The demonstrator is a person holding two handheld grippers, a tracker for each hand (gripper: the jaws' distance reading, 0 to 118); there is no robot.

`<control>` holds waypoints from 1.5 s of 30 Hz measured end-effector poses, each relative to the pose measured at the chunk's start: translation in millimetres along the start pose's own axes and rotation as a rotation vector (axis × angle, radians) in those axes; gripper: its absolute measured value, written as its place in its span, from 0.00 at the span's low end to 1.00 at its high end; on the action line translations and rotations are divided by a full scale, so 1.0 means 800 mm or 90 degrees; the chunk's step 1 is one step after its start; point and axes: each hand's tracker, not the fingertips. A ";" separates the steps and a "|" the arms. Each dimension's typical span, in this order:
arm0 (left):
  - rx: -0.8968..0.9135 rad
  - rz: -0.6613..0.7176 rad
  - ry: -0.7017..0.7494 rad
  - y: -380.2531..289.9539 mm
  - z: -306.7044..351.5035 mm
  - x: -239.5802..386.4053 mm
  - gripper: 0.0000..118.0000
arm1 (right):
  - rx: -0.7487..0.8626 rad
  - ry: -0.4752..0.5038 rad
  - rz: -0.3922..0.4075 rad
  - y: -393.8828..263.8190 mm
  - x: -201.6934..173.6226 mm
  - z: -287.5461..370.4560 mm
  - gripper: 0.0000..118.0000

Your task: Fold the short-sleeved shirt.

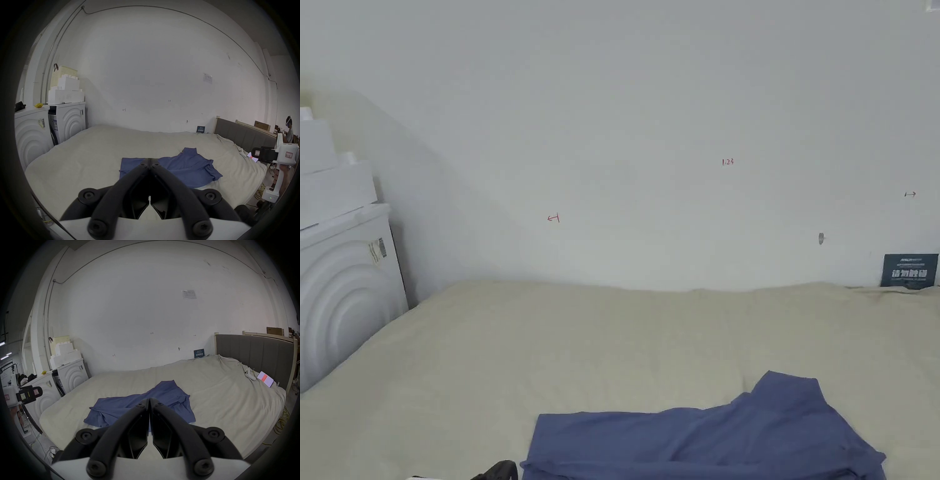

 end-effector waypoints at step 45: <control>-0.397 -0.178 0.103 -0.231 -0.343 -0.060 0.10 | -0.182 -0.094 -0.028 -0.084 0.058 -0.118 0.29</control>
